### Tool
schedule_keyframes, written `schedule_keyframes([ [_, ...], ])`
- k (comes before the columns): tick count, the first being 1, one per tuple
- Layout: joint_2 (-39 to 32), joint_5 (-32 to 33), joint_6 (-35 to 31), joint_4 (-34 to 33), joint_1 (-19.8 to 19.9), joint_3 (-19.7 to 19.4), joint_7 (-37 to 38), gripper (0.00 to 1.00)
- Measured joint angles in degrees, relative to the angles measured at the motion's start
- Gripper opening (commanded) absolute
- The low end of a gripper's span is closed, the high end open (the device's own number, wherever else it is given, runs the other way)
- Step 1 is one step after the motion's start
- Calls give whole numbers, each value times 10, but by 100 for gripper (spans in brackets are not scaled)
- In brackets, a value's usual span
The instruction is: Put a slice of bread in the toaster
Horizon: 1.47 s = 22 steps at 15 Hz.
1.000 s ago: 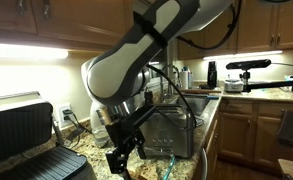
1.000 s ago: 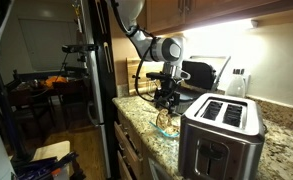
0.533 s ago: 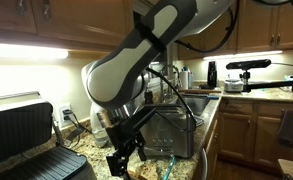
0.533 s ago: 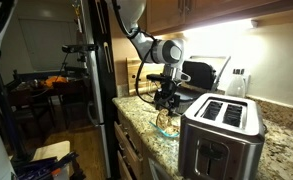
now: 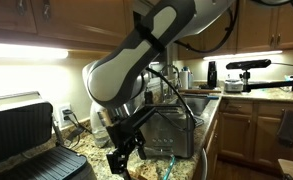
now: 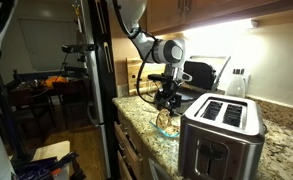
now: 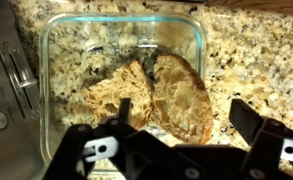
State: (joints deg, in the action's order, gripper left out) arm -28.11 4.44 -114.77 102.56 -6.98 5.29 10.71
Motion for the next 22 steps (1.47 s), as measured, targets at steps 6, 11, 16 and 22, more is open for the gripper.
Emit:
schedule_keyframes([
  [6, -15, 0, 0, -16, 0, -3, 7, 79],
  [11, -28, 0, 0, -26, 0, -5, 11, 38],
  [16, -29, -20, 0, -30, -5, -4, 12, 13],
  [22, -28, -21, -1, -37, -11, -5, 16, 17],
])
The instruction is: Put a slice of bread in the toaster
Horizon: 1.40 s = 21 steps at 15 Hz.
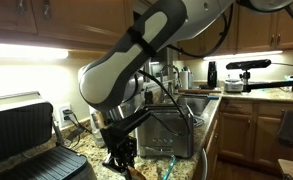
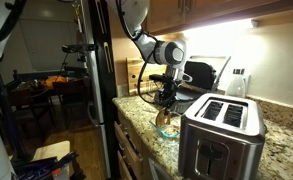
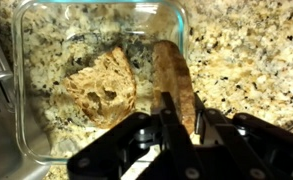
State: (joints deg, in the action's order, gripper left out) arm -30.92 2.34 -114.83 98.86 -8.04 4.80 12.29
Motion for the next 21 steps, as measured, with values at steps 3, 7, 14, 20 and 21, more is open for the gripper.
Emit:
schedule_keyframes([
  [3, 0, 0, 0, -4, 0, -2, 1, 18],
  [7, 3, 1, 0, -8, 0, -15, 1, 17],
  [14, 17, 1, -1, -17, 0, -27, 1, 11],
  [20, 44, 1, -1, -13, 1, -32, 4, 9],
  [21, 48, 1, -2, -12, 1, -33, 4, 9],
])
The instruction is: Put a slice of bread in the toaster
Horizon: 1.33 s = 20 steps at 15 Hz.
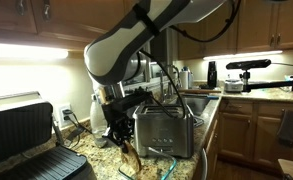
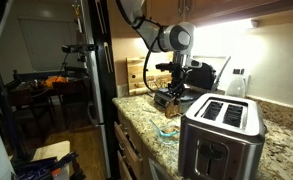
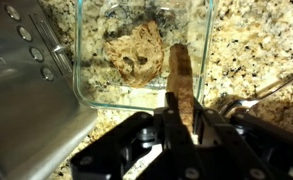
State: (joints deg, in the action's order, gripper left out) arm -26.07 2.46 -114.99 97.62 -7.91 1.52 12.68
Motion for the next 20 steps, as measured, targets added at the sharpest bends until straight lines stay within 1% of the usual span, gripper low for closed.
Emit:
schedule_keyframes([
  [7, 39, 2, -5, 22, 0, -3, 10, 8],
  [14, 114, 5, -11, 72, 1, -3, 15, 8],
  [20, 173, 16, -11, 106, 15, -4, 15, 8],
])
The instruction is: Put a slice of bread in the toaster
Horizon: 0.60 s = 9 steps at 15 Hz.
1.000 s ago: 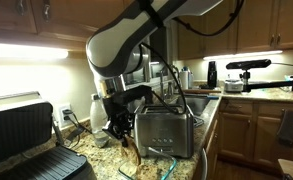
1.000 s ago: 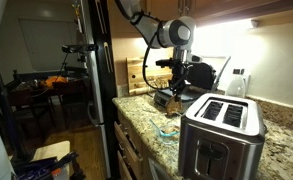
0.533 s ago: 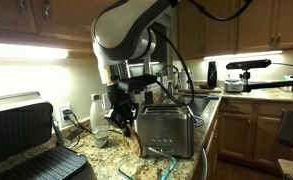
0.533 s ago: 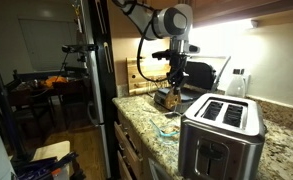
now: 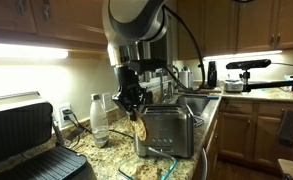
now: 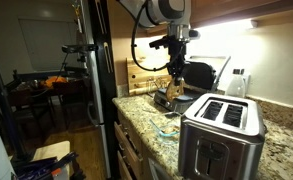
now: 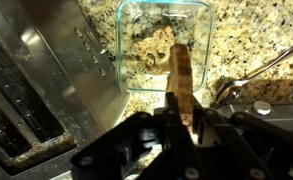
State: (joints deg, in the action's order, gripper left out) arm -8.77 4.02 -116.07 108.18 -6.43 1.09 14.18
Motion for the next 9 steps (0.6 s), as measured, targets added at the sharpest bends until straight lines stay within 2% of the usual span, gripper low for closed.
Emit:
schedule_keyframes([
  [9, 53, 19, 0, 28, 27, -3, 0, 8],
])
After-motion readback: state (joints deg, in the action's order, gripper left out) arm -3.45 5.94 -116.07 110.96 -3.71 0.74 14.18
